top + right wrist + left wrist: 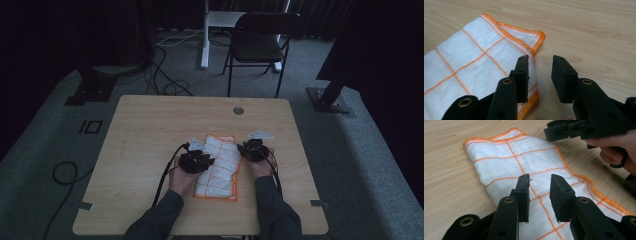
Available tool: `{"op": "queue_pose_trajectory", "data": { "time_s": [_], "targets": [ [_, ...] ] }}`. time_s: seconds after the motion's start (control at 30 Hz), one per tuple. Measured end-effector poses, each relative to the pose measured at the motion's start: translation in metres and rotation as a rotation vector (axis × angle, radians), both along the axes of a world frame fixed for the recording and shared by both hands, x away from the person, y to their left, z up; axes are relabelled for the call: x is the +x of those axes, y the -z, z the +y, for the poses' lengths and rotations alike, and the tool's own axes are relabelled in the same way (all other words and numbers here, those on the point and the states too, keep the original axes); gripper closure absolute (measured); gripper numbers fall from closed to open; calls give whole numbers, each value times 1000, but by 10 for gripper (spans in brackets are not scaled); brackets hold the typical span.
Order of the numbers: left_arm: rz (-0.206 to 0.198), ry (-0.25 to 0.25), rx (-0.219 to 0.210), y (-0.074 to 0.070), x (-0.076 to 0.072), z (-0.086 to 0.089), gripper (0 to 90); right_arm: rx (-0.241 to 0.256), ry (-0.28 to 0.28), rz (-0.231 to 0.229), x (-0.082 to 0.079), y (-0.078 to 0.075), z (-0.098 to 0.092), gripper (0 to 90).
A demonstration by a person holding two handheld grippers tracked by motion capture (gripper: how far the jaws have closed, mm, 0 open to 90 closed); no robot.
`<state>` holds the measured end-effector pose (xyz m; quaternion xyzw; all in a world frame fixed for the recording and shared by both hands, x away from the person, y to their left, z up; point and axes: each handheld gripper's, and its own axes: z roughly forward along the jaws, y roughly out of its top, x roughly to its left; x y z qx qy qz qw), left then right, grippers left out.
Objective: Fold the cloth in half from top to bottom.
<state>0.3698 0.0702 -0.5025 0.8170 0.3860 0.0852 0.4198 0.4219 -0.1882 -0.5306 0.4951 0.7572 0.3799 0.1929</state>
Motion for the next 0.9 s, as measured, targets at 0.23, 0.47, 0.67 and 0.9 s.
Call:
{"op": "queue_pose_trajectory", "data": {
  "time_s": [0.23, 0.47, 0.67, 0.9],
  "targets": [
    [11, -9, 0, 4, 0, 6, 700, -24, -17, 43, 13, 7, 4, 652],
    [19, -18, -3, 8, 1, 8, 698, -28, -87, 76, 16, 8, 10, 827],
    [19, -26, 1, 10, 3, 9, 696, -52, -130, 5, 14, -9, 20, 889],
    [-2, -62, 18, 13, 5, 8, 681, -62, -152, -37, 26, -21, 34, 889]
  ]
}}
